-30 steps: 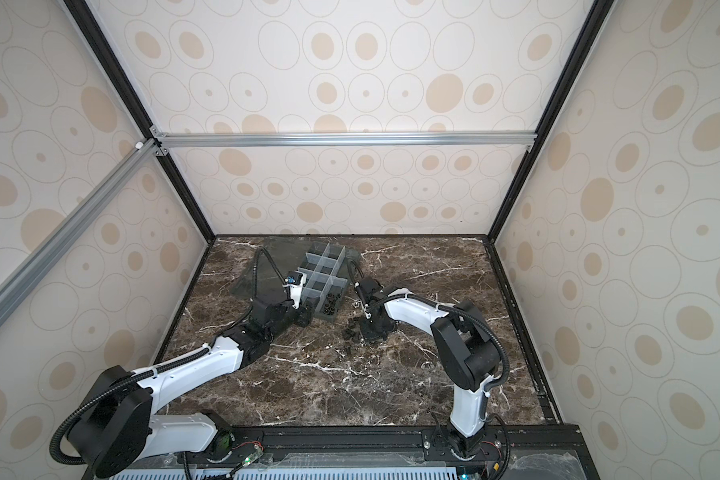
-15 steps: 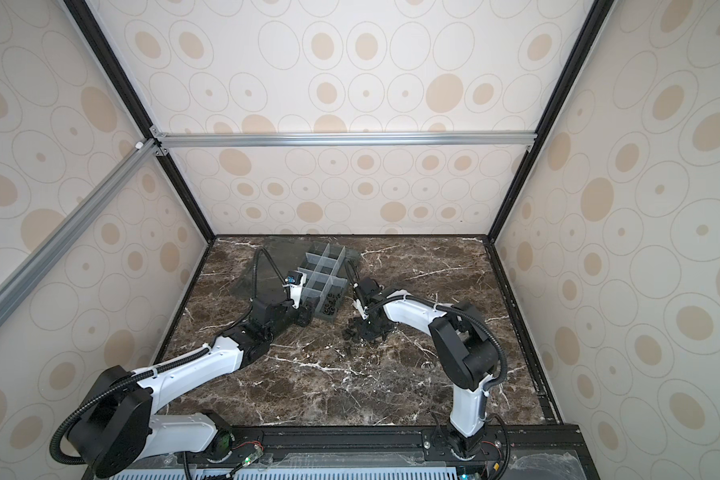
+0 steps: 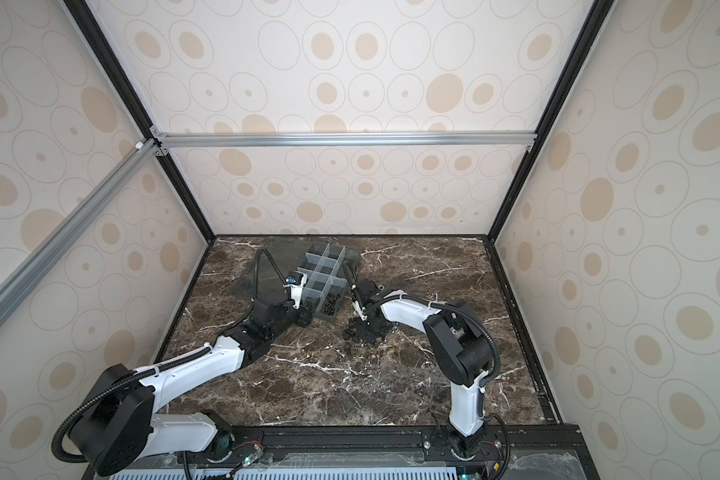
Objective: Sort the screws and nuts into containers
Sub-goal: Pick up the nut from the center of the table.
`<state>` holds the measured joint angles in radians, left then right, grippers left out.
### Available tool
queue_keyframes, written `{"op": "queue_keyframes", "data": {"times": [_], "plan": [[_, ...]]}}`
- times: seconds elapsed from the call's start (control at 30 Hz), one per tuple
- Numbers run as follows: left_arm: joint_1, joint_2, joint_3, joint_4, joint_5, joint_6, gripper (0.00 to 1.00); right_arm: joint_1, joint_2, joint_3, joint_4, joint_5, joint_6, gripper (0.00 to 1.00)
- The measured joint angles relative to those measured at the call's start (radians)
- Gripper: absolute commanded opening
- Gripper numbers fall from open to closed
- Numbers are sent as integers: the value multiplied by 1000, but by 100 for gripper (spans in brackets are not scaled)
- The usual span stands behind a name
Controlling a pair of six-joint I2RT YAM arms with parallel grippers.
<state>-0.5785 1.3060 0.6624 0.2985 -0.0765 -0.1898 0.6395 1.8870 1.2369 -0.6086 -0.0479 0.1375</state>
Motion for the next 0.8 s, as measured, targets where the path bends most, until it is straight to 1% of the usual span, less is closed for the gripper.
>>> {"op": "queue_keyframes", "data": {"times": [0.1,0.23,0.37,0.47,0.53,0.67,0.8], "plan": [[1,0,0,5,-1,-2,62,0,0,56,-46,12,3,0],[25,-3,0,20,1,-25,62,0,-3,193,-104,12,14,0],[119,-33,-31,46,6,-85,62,8,8,353,-80,-73,35,0],[194,-87,-82,52,6,-130,62,31,101,531,-64,-127,46,0],[222,-129,-113,49,-1,-146,62,53,189,644,-42,-147,54,0],[225,-214,-147,32,4,-154,62,85,357,811,-39,-166,63,1],[224,-270,-155,12,19,-151,62,94,469,903,-66,-172,71,3]]}}
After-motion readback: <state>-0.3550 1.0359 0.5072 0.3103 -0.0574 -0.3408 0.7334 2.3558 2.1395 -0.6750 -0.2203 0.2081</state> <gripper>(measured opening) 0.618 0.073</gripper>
